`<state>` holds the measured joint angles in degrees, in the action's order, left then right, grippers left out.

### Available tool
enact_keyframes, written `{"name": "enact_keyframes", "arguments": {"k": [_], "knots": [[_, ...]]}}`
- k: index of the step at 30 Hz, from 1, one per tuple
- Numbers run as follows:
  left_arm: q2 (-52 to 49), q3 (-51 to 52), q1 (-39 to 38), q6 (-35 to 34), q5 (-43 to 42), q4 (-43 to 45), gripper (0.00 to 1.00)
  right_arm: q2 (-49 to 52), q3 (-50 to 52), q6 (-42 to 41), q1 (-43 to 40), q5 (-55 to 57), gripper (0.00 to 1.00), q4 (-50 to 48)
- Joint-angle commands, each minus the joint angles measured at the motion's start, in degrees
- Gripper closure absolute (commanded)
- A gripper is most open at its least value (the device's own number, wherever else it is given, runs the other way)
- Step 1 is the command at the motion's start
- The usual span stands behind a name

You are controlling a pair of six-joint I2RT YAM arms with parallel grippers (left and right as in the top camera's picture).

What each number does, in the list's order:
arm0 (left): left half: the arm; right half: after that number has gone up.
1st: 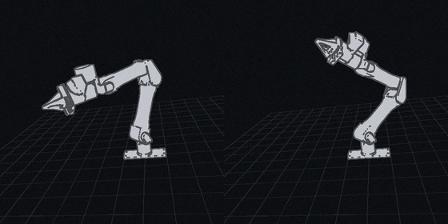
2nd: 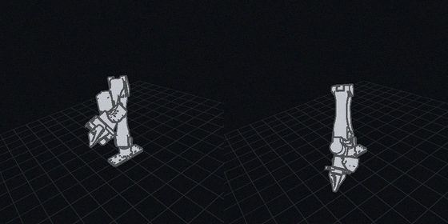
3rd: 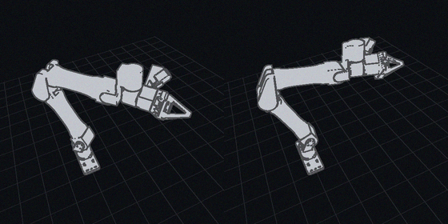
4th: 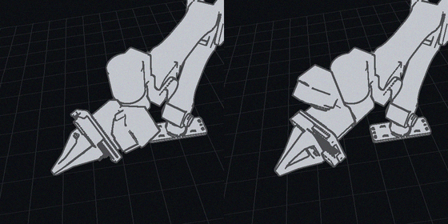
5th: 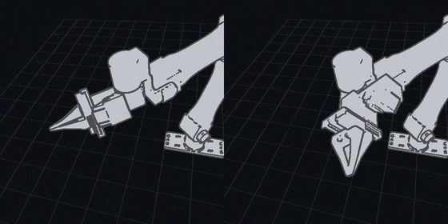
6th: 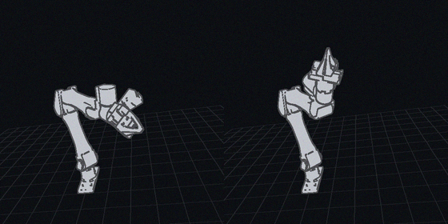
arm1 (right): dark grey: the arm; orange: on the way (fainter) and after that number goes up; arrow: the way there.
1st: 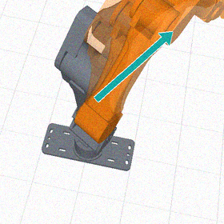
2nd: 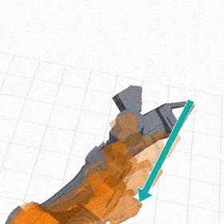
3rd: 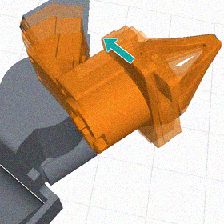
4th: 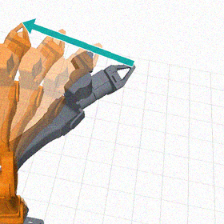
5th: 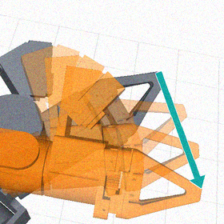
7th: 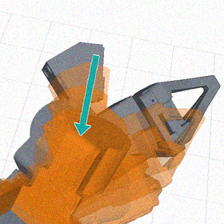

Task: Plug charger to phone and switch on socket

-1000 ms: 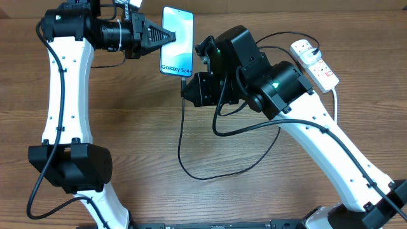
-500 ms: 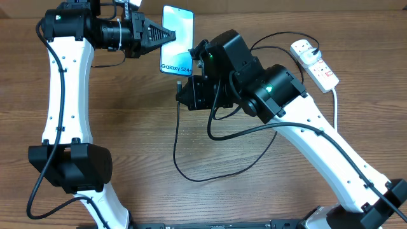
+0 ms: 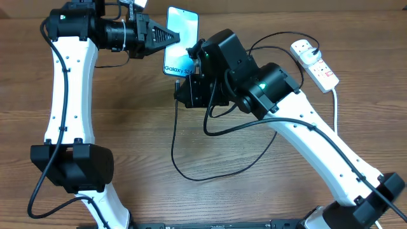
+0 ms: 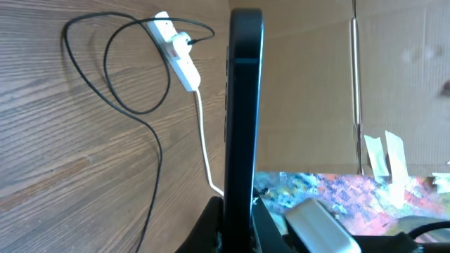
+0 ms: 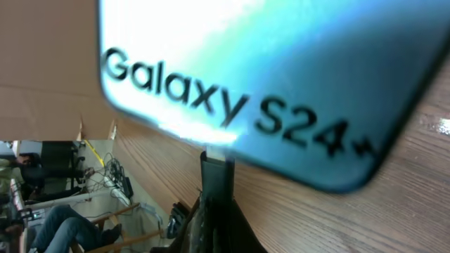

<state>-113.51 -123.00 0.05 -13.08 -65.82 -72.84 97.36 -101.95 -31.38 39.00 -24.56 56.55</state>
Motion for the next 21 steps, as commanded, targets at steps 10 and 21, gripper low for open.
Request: {"name": "enact_keyframes", "arguments": {"k": [10,21], "knots": [[0.7,-0.1,-0.3,1.5,3.8,0.1,0.96,0.3,-1.4,-0.1,0.0,0.5,0.96,0.7],[0.7,-0.1,-0.1,1.5,4.1,-0.2,0.96,0.3,-2.4,-0.1,0.0,0.6,0.96,1.2]]}}
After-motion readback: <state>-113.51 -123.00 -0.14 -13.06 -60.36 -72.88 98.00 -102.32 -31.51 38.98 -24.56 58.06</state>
